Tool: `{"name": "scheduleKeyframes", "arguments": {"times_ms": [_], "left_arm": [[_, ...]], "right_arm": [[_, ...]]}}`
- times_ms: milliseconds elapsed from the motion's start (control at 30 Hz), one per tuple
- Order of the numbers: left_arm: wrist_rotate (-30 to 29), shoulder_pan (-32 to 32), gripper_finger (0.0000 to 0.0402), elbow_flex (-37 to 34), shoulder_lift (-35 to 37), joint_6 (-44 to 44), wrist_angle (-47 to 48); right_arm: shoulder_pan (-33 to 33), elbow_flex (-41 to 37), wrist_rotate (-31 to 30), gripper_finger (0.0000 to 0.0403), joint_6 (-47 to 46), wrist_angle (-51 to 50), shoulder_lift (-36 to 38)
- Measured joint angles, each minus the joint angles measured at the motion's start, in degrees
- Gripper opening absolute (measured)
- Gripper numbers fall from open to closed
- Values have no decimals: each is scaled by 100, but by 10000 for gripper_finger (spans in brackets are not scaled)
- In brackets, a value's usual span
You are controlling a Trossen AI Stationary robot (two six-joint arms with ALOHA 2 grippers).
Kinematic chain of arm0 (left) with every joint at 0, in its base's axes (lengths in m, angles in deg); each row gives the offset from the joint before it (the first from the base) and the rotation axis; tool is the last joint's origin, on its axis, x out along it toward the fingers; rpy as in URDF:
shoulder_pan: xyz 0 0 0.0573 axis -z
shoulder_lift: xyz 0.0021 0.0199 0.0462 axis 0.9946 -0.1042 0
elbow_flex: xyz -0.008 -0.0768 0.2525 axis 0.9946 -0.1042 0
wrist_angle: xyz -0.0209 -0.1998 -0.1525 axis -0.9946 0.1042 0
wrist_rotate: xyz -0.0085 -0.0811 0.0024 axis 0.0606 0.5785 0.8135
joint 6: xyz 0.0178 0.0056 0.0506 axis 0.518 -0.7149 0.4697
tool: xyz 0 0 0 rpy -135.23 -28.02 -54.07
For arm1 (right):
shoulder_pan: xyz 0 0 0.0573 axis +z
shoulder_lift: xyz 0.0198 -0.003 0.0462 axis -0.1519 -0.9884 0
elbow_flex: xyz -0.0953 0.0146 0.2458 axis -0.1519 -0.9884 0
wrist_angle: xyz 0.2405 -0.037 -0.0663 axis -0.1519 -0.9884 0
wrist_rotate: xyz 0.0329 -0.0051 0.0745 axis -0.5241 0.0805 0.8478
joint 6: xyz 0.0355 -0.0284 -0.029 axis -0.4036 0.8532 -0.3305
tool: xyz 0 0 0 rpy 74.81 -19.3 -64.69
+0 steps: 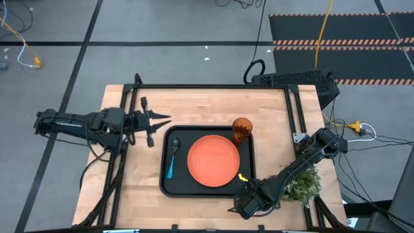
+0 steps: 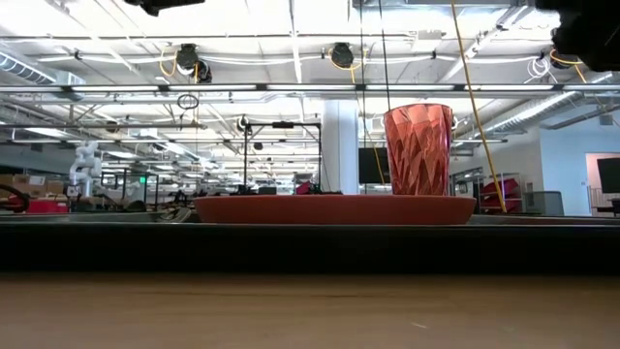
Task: Pick and place plate/cup/fork/spoon on tray
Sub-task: Put the pink fork on the black serving tray
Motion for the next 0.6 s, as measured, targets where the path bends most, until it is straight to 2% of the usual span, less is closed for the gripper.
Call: {"name": "scheduleKeyframes", "arguments": {"times_ms": [167,300,600], "left_arm": [[493,4,76,-323,120,-246,61],[558,20,76,-569,155,-379,42],[560,22,76,-818,155,-726,307]], "right_arm": [[76,0,38,180,1,-562,-56],[191,-156,38,180,2,-679,-71],[260,-1024,51,180,-96,603,-68]]}}
